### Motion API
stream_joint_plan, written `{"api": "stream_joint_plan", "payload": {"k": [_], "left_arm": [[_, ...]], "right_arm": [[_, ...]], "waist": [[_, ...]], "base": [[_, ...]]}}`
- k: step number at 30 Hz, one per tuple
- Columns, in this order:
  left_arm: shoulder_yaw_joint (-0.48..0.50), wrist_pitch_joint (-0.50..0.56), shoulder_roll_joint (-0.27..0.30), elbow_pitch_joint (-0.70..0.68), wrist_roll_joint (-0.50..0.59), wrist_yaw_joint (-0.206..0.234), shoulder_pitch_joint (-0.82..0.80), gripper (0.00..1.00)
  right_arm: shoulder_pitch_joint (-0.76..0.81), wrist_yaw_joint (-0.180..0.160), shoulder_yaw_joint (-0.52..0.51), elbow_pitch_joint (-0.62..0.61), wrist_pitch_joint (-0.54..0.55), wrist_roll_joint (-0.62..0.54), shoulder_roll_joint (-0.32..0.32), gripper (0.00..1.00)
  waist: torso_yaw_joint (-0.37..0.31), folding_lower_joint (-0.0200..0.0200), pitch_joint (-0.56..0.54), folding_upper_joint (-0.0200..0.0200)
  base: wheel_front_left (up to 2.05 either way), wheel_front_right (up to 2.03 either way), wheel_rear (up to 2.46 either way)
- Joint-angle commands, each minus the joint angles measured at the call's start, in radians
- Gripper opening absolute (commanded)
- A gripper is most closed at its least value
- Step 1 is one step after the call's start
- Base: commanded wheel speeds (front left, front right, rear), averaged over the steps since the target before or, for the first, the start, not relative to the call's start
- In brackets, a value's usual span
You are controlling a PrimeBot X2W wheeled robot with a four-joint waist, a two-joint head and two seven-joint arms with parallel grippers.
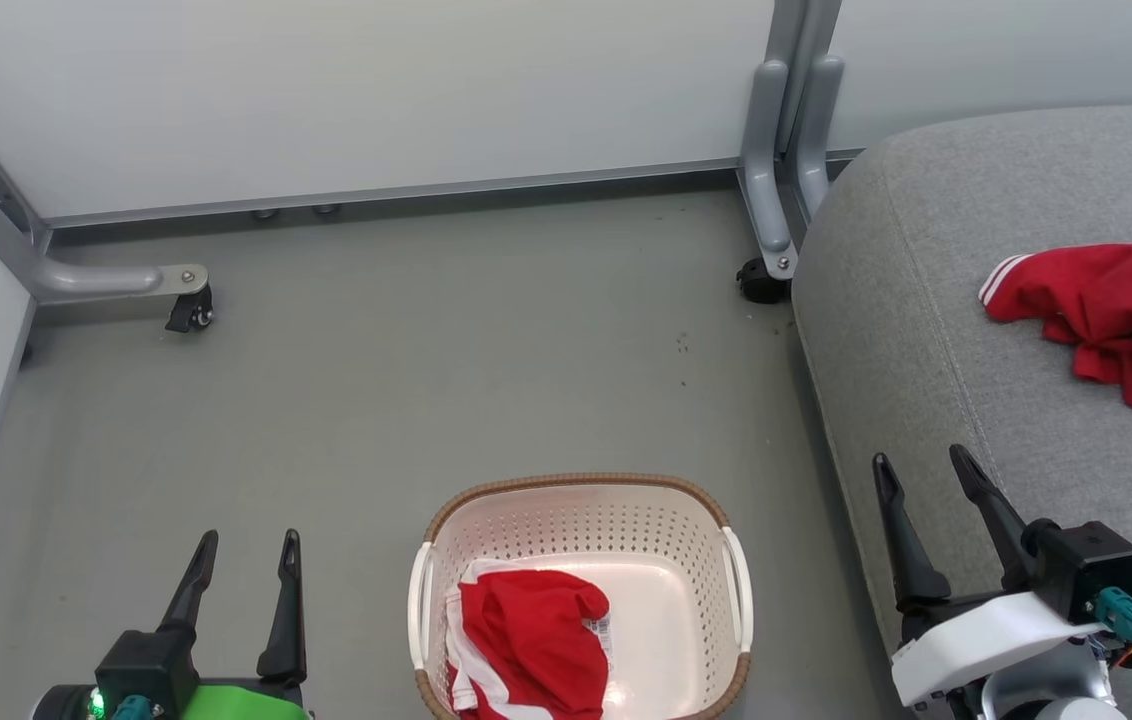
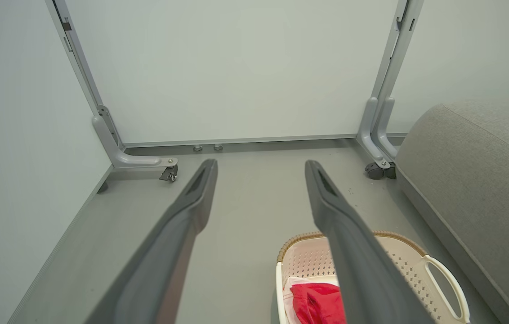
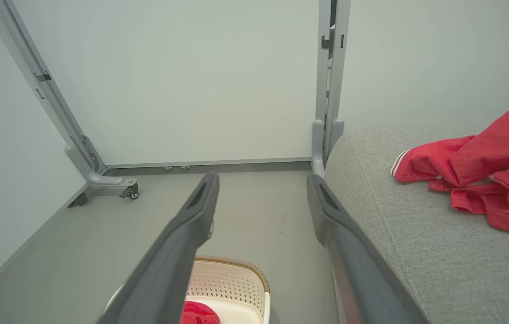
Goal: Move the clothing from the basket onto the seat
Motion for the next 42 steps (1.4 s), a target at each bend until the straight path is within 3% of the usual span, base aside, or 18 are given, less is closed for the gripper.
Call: {"api": "stream_joint_plan", "payload": {"k": [1,8,14,24,42], "left_arm": [[0.003,-0.001,-0.002,0.001,0.001,-0.007,-0.020,1.00],[-0.017,-0.001,-0.019,0.016,0.018,-0.017,-0.054,1.00],[-0.101,0.000,-0.040,0.090,0.056,-0.050,-0.140,1.00],[-0.295,0.000,-0.084,0.304,0.091,-0.091,-0.396,1.00],[-0.510,0.011,-0.085,0.728,0.178,-0.095,-0.784,1.00]], "right_arm": [[-0.008,0.000,-0.003,-0.007,0.000,-0.001,-0.003,1.00],[-0.027,0.000,-0.006,-0.031,0.009,-0.015,-0.003,1.00],[-0.068,0.000,-0.008,-0.065,0.013,-0.031,-0.003,1.00],[-0.180,0.000,0.004,-0.124,-0.007,-0.038,-0.003,1.00],[-0.319,0.000,0.033,-0.134,-0.122,0.018,-0.003,1.00]], "waist": [[0.002,0.0001,0.004,0.0000],[0.011,0.0001,0.040,0.0000],[0.011,0.0001,0.117,0.0000],[-0.024,0.0001,0.335,0.0000],[-0.157,0.0001,0.692,0.0000]], "base": [[0.00,0.00,0.00],[0.00,0.00,0.00],[0.00,0.00,0.00],[0.00,0.00,0.00],[0.00,0.00,0.00]]}}
